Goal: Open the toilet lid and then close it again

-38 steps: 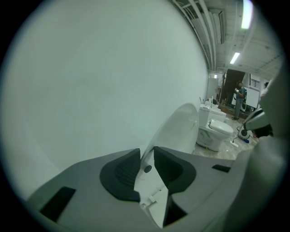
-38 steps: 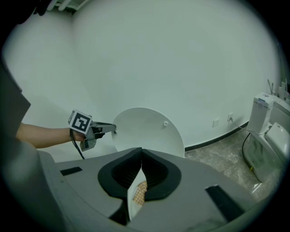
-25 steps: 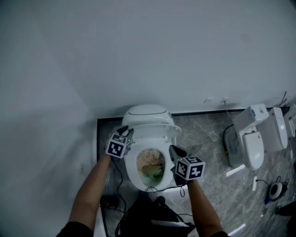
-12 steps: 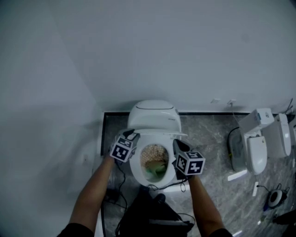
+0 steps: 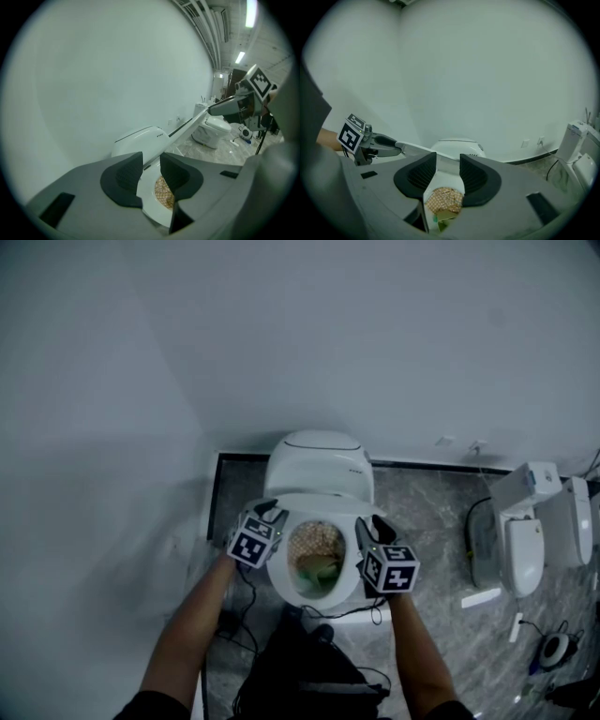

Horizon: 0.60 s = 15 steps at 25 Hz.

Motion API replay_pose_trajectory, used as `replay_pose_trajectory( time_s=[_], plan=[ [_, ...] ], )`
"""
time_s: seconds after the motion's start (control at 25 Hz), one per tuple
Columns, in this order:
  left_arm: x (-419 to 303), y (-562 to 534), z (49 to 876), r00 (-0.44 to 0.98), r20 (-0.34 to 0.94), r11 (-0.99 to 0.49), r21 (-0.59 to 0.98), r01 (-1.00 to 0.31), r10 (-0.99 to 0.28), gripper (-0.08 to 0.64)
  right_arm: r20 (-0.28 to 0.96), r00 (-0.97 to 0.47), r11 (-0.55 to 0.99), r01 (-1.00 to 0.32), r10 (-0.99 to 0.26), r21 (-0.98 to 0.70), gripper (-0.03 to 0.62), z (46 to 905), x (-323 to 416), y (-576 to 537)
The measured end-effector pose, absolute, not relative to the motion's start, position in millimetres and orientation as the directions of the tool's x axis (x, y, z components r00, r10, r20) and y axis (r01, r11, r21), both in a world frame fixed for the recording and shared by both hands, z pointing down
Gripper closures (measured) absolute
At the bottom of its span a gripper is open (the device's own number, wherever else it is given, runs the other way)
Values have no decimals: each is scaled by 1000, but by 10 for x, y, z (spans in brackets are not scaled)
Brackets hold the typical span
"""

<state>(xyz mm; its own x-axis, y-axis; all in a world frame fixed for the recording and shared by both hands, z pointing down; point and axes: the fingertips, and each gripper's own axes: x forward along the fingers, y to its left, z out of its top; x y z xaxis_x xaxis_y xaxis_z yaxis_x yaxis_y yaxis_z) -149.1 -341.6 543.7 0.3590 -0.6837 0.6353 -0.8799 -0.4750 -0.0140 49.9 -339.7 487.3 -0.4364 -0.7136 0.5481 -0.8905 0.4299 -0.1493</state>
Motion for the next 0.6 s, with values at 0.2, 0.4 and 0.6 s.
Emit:
replay_pose_trajectory(
  time_s=[0.2,0.4,0.6],
  plan=[
    [-1470,-3293,5501,344,646,-467,-22,-884,-682,445,555,-461,506,-859,-693,-81,410,4921,541,-3287],
    [-1462,-3168,5554,331,653,-455,-23,-890,-681,443,582,-495,610,-792,-646,3,408,4975,529,-3153],
    [-1441,-3012,5607,315,664,-442,-27,-897,-679,443,617,-527,719,-689,-584,92,408,5038,449,-2976]
  ],
)
